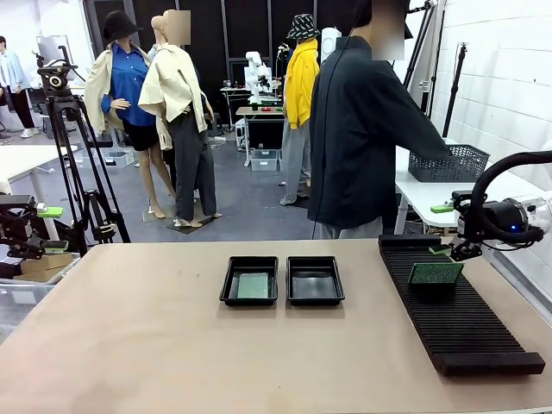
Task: Inspect and transfer BCBs to ESD trays.
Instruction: Pick up the ESD tray and place it on the left side of the table.
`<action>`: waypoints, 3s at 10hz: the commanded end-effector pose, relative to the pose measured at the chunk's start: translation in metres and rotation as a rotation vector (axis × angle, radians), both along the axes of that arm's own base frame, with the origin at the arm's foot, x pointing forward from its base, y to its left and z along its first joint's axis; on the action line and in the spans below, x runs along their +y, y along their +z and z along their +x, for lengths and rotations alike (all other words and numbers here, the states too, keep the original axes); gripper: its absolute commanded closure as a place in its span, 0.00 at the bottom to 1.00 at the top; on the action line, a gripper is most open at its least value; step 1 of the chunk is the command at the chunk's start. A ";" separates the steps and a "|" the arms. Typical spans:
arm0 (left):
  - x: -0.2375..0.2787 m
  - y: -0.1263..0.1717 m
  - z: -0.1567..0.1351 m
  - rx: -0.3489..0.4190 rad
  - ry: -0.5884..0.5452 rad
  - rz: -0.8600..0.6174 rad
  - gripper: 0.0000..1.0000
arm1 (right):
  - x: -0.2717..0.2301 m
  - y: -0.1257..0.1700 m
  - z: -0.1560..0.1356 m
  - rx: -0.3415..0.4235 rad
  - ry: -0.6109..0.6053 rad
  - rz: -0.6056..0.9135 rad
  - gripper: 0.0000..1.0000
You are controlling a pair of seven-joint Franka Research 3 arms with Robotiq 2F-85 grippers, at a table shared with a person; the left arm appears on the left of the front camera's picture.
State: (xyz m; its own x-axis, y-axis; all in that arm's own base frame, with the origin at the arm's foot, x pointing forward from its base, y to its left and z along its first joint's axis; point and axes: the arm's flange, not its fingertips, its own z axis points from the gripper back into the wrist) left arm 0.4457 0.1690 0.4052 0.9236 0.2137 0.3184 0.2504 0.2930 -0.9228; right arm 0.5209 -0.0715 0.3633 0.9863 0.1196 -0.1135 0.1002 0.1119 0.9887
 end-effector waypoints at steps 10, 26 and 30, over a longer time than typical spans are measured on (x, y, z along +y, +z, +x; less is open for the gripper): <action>-0.156 0.047 0.021 0.006 -0.122 0.288 0.00 | 0.000 0.000 -0.001 0.018 -0.021 -0.020 0.00; -0.378 -0.016 0.065 0.025 -0.144 0.899 0.00 | 0.000 0.000 -0.001 0.018 -0.021 -0.020 0.00; -0.421 -0.057 0.096 0.108 -0.107 1.118 0.00 | 0.000 0.000 -0.001 0.018 -0.021 -0.020 0.00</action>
